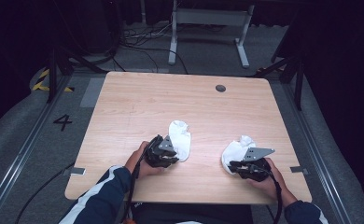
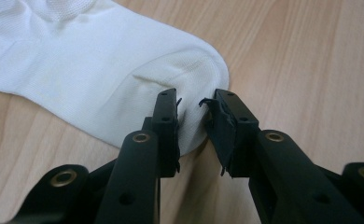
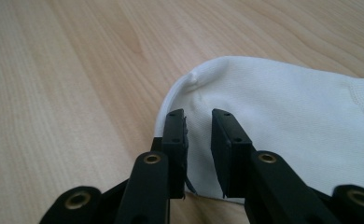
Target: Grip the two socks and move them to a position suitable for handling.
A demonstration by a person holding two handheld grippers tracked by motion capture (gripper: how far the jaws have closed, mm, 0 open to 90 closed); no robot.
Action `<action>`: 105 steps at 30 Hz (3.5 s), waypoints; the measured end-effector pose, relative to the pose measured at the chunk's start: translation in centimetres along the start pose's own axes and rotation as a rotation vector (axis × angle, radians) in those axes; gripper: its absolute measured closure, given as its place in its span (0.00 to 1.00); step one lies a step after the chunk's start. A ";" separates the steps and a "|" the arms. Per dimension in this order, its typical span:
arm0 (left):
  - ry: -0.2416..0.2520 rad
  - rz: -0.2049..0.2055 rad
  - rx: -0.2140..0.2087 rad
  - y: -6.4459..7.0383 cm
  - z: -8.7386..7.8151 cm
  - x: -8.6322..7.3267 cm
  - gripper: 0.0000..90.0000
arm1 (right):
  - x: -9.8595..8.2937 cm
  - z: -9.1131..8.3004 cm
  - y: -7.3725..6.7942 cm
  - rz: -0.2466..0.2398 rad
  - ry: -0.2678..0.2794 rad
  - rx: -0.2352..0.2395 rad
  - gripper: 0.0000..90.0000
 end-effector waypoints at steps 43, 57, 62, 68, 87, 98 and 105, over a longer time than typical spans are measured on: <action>0.104 0.352 -0.116 11.6 3.0 9.9 0.50 | -1.8 -2.7 4.9 0.148 0.011 -0.174 0.70; 0.061 0.343 -0.129 11.3 5.6 10.3 0.65 | -2.2 -1.6 5.2 0.174 -0.026 -0.155 0.67; 0.061 0.326 -0.132 10.7 5.7 10.1 0.77 | -2.2 -1.5 5.3 0.194 -0.022 -0.132 0.69; 0.057 0.327 -0.126 10.3 5.5 9.9 0.90 | -2.2 -1.5 5.0 0.185 -0.021 -0.086 0.88; 0.248 0.349 -0.082 10.5 0.3 10.5 0.96 | -1.2 -5.9 3.0 0.112 0.055 -0.157 0.87; 0.228 0.298 -0.079 8.7 0.0 9.5 0.96 | -1.4 -3.2 2.7 0.063 0.033 -0.113 0.76; 0.193 0.312 -0.087 8.4 0.4 9.1 0.96 | -0.2 -1.5 2.8 0.056 0.061 -0.077 0.78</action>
Point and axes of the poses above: each handheld gripper's, and its own axes: z roughly forward along the jaws, x roughly out of its top, y roughly to its right, the point moved 4 cm from there along z, roughly forward along the jaws, and after that the axes turned 12 degrees about -y, right-handed, at the moved point
